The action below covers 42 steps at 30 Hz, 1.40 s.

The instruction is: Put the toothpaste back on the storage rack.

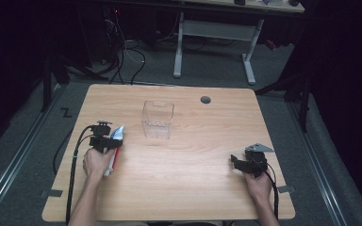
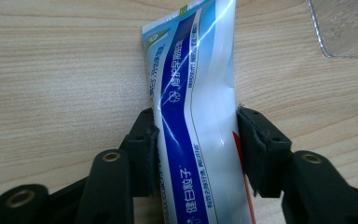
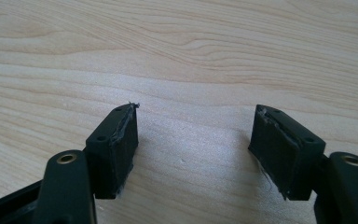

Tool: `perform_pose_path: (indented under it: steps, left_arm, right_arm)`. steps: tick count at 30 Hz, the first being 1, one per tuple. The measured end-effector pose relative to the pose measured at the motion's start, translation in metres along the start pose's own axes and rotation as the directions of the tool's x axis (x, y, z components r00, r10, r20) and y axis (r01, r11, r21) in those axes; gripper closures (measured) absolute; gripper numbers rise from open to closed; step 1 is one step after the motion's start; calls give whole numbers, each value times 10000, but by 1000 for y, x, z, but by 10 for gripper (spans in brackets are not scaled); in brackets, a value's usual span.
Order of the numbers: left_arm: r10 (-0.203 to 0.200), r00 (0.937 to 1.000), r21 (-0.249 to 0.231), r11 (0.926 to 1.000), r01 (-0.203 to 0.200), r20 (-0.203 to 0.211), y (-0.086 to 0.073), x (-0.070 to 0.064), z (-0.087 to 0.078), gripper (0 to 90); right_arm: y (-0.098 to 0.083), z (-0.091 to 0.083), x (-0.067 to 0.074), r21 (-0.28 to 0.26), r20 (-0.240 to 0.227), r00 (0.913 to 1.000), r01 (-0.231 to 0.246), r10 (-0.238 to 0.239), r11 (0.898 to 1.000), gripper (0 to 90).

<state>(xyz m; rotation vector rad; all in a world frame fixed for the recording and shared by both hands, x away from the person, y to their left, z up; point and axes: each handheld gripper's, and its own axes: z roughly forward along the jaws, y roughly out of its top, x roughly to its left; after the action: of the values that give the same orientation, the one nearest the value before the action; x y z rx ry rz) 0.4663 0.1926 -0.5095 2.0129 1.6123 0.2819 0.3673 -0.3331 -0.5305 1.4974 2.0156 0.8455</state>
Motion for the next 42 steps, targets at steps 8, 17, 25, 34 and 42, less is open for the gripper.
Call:
perform_pose_path:
  steps: [8, 17, 25, 34, 42]
  left_arm:
    - [306, 9995, 139, 9994, -306, 19, 2, -6, -1, 669]
    - [460, 9987, 163, 9988, -464, 241, 1, -6, -3, 707]
    - [492, 9972, -11, 9988, -492, 560, 1, -7, -14, 713]
    - [530, 9933, -706, 9965, -459, 1028, 1, -6, -42, 712]
    - [943, 9888, -1467, 9862, -769, 1156, 6, -13, -69, 714]
  right_arm:
    - [0, 0, 0, 0, 0, 10000, 1, -1, 10000, 319]
    - [0, 0, 0, -5, 5, 10000, 2, -2, 10000, 319]
    - [0, 0, 0, 6, -9, 10000, 1, -1, 10000, 317]
    - [0, 0, 0, 4, -10, 10000, 8, -8, 10000, 317]
    - [0, 0, 0, 6, -15, 10000, 7, -7, 10000, 316]
